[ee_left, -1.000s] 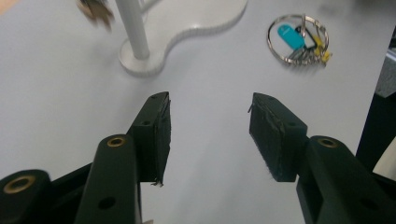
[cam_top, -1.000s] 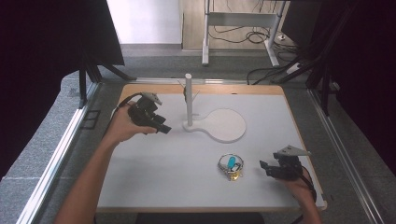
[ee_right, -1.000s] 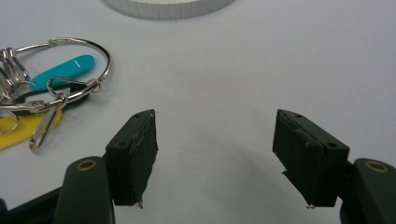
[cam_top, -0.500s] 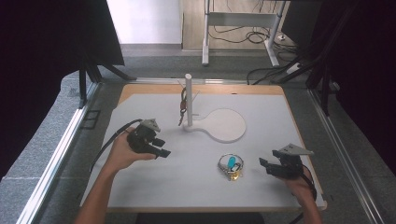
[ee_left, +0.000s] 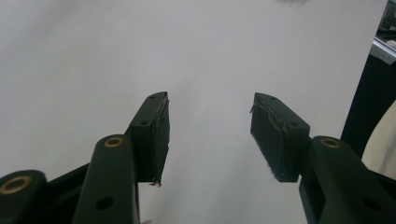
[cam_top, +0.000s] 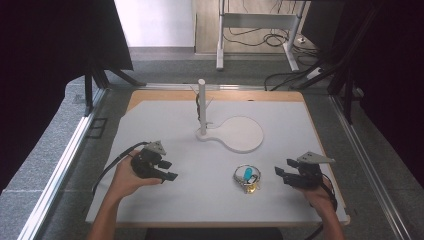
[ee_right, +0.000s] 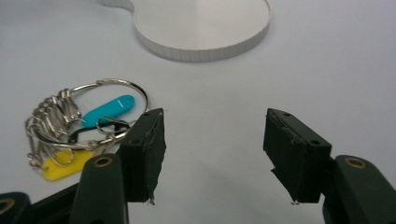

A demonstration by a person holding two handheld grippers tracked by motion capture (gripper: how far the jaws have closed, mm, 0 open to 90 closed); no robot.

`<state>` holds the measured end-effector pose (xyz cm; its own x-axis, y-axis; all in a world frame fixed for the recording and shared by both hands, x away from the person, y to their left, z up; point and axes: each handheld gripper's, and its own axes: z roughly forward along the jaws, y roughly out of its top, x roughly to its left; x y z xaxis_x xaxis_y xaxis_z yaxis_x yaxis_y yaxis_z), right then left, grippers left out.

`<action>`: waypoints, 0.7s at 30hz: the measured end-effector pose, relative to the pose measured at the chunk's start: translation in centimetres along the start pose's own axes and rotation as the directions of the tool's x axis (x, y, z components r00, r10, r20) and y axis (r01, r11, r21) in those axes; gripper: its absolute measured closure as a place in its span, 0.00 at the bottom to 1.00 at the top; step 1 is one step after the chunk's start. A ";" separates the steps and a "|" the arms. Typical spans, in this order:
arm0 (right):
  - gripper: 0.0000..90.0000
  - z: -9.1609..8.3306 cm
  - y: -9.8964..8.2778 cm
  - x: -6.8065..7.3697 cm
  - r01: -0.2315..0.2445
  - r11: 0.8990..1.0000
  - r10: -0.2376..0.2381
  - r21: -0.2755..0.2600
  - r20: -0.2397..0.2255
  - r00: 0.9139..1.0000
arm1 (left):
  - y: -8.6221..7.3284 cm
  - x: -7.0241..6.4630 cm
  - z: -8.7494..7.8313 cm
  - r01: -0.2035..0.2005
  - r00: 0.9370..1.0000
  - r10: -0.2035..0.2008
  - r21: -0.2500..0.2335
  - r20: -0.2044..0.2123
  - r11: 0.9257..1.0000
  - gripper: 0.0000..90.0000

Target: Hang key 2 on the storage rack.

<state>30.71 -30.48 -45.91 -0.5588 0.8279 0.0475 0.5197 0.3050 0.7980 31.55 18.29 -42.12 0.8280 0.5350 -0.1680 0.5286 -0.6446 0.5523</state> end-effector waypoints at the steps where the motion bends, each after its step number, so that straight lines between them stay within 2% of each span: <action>1: 0.44 0.0 0.3 0.1 0.007 1.000 -0.007 0.001 -0.004 1.000 | -0.1 0.0 0.0 -0.009 1.000 0.009 0.015 -0.016 1.000 0.52; 3: 0.46 -0.1 1.0 0.4 0.022 1.000 -0.022 0.015 -0.017 1.000 | -0.2 0.0 0.0 -0.002 1.000 0.003 0.010 -0.023 1.000 0.52; 5: 0.48 -0.3 1.8 0.8 0.045 0.998 -0.044 0.040 -0.038 0.998 | -0.1 0.0 0.0 -0.009 1.000 0.009 0.007 -0.006 1.000 0.52; 10: 0.54 -0.8 3.6 1.7 0.115 0.988 -0.104 0.099 -0.104 0.989 | -0.1 -0.1 0.2 -0.012 1.000 0.012 0.006 0.009 1.000 0.52; 13: 0.57 -1.1 5.0 2.2 0.153 0.978 -0.132 0.140 -0.152 0.980 | -0.1 -0.2 0.4 -0.020 1.000 0.020 0.008 0.014 1.000 0.52; 15: 0.59 -1.2 5.6 2.6 0.174 0.970 -0.147 0.167 -0.163 0.976 | -0.2 -0.4 0.4 -0.018 1.000 0.018 -0.002 0.020 1.000 0.52; 18: 0.62 -1.0 6.9 3.7 0.204 0.953 -0.160 0.222 -0.202 0.966 | -0.3 -0.5 0.4 -0.023 1.000 0.023 -0.001 0.019 1.000 0.52; 20: 0.63 -0.7 7.4 4.4 0.224 0.943 -0.166 0.245 -0.236 0.957 | -0.3 -0.5 0.5 -0.021 1.000 0.021 0.001 0.018 1.000 0.52; 21: 0.64 -0.4 7.6 4.8 0.243 0.936 -0.175 0.256 -0.261 0.949 | -0.3 -0.5 0.6 -0.025 1.000 0.025 0.001 0.018 1.000 0.52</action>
<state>31.73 -24.32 -39.38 -0.7901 0.6098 0.0627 0.5163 0.6068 0.6044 31.05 17.91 -42.67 0.8444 0.5084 -0.1689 0.5077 -0.6587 0.5552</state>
